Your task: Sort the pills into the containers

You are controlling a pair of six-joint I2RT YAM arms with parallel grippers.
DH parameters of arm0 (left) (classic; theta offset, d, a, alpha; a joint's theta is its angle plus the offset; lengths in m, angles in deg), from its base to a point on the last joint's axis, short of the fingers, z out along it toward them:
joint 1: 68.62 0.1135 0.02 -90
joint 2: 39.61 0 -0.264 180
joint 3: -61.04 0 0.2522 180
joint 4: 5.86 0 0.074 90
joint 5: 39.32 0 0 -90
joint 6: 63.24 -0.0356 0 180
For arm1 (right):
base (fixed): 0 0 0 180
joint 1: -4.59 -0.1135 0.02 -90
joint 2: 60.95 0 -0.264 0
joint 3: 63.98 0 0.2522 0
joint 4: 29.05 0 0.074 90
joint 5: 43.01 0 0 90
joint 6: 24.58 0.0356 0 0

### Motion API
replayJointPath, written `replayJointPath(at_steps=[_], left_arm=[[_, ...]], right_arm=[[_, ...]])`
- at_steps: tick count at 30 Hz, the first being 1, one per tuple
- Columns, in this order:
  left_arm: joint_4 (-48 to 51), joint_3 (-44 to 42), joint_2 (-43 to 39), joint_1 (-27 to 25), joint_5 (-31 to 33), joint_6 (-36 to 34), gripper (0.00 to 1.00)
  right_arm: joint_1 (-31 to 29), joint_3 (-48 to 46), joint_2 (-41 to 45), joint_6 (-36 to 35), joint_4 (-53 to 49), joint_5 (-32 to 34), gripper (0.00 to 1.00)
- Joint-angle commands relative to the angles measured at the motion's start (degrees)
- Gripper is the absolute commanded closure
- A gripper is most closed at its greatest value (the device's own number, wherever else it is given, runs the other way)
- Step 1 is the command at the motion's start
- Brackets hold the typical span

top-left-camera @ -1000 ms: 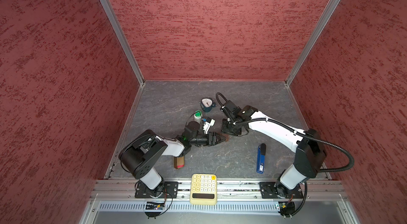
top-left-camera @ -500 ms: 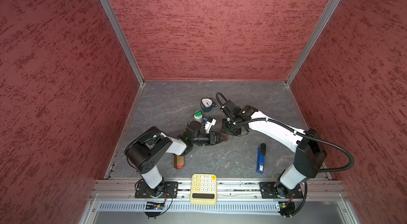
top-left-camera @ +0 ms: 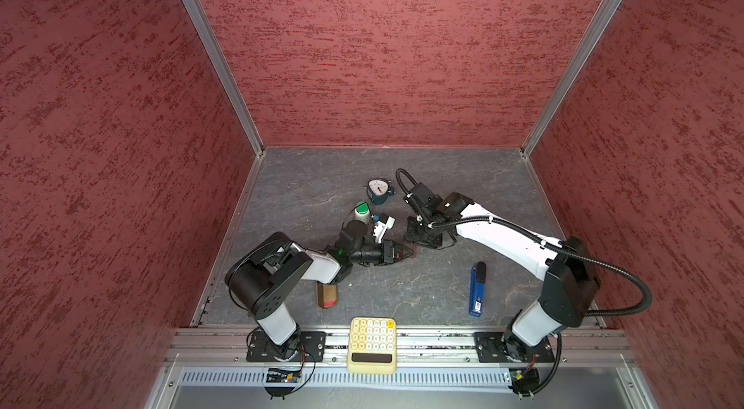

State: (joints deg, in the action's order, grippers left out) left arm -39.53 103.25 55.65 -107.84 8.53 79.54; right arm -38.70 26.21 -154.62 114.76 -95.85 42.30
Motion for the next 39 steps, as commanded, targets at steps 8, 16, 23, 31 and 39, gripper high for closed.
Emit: replayJointPath(at_steps=[8,16,23,31,39], left_arm=[[2.08,-0.21,-2.66,1.31,-0.83,-2.59,0.95],[2.65,-0.42,-2.88,2.09,-1.07,-2.85,0.97],[3.06,0.00,-2.84,2.07,-1.22,-3.00,0.98],[3.49,-0.59,-4.11,2.22,-1.18,-3.17,0.99],[4.64,-0.89,-4.97,2.51,-1.35,-3.65,0.99]], right_arm=[[0.30,-1.17,3.24,1.24,-3.97,4.75,0.49],[0.40,-3.42,5.60,1.80,-3.78,4.60,0.49],[0.40,-3.74,5.71,1.25,-1.67,2.27,0.48],[0.73,-4.87,5.28,1.17,-4.56,5.94,0.50],[2.35,-6.51,6.22,0.79,-5.13,7.44,0.54]])
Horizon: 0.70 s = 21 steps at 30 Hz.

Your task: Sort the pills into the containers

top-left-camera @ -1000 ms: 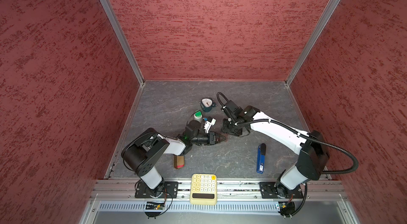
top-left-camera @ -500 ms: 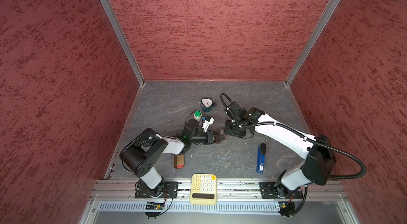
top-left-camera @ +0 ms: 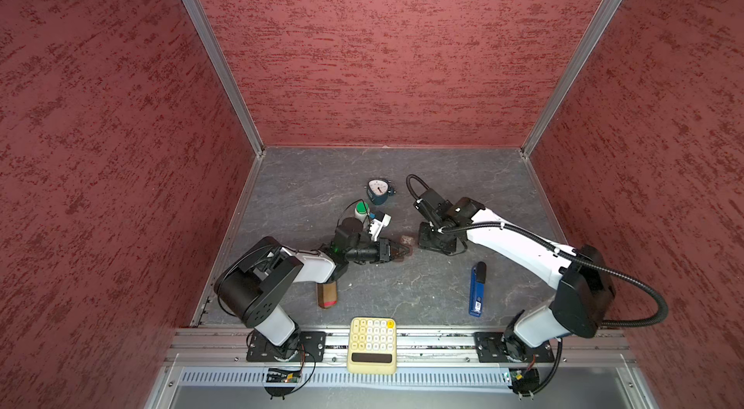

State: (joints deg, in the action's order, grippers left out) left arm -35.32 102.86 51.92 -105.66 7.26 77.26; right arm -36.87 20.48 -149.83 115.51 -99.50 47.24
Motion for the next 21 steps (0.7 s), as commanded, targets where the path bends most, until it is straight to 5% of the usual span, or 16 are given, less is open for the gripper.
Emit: replayJointPath(at_steps=[1,12,21], left_arm=[[0.42,-0.46,-1.21,0.39,-0.08,-1.29,0.99],[1.39,-0.02,-1.35,0.30,-0.44,-1.40,1.00],[9.65,2.13,-0.87,-3.34,3.97,-3.87,0.99]], right_arm=[[0.58,-1.14,1.25,-0.04,-0.89,2.11,0.54],[0.67,-1.63,-0.03,-0.51,2.14,0.26,0.54],[0.93,2.95,7.62,0.16,-3.20,4.02,0.48]])
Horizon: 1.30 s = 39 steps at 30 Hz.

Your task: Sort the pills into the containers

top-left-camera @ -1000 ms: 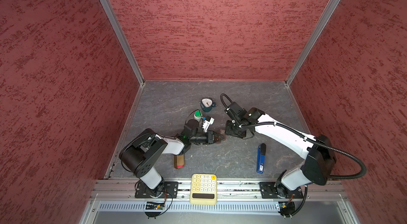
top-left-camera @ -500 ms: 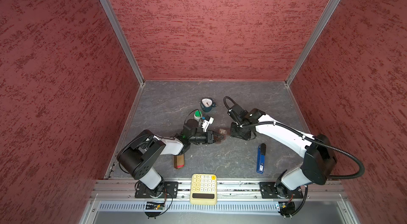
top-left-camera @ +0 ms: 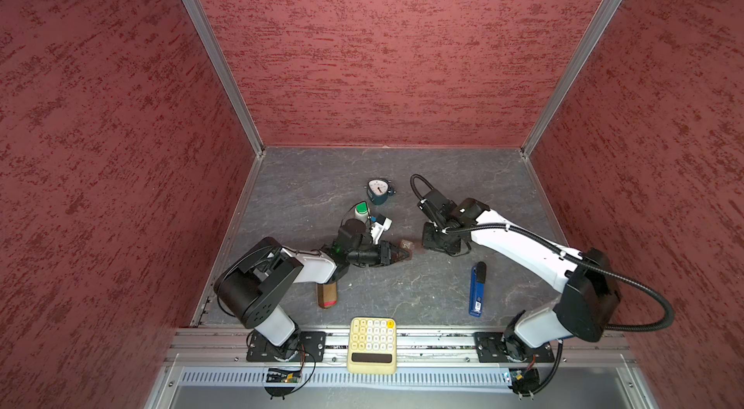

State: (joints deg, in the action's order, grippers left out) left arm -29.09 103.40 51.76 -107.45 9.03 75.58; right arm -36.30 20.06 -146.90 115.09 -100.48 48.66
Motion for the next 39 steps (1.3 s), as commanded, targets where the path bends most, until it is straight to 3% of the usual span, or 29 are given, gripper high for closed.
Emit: replayJointPath(at_steps=[1,14,22,35,39], left_arm=[[4.02,1.95,-0.27,-2.27,3.09,-2.05,0.99],[-5.26,0.55,9.60,-11.44,12.39,7.91,0.97],[5.27,1.77,8.30,-11.96,16.89,5.61,0.93],[10.10,1.39,7.03,-10.33,16.78,3.92,0.60],[11.79,1.13,5.99,-9.65,16.25,3.21,0.54]], right_arm=[[0.52,3.98,5.81,0.82,-2.48,2.78,0.47],[2.21,4.48,10.97,0.36,-3.79,4.40,0.46],[2.48,2.68,11.46,0.20,-2.98,3.78,0.46],[2.57,2.89,10.24,0.06,-2.36,3.25,0.46],[2.64,3.15,10.09,0.07,-2.18,3.03,0.46]])
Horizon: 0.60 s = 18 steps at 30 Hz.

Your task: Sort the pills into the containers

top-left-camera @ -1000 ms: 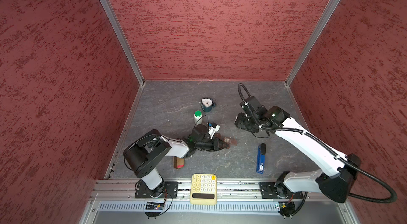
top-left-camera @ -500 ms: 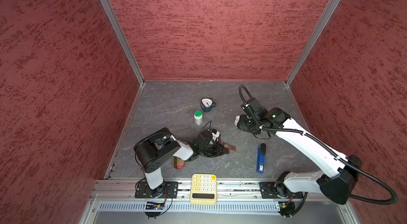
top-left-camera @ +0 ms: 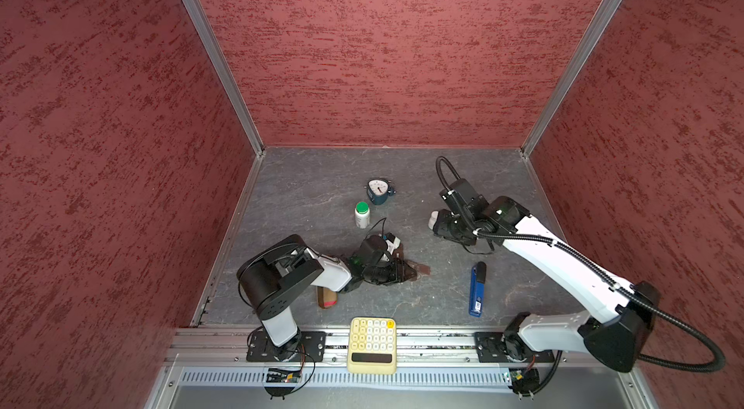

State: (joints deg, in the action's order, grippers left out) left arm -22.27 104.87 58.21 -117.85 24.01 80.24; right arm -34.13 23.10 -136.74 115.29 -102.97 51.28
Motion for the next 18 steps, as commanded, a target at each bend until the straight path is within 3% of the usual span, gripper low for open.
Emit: replayJointPath(at_steps=[1,18], left_arm=[[5.10,-0.37,-0.65,0.96,1.10,-1.55,0.53],[13.23,-1.46,-7.51,1.61,1.85,-3.60,0.09]], right_arm=[[0.47,0.14,-0.15,-0.15,0.31,0.33,0.46],[0.49,1.82,-1.73,-0.82,-0.48,0.54,0.45]])
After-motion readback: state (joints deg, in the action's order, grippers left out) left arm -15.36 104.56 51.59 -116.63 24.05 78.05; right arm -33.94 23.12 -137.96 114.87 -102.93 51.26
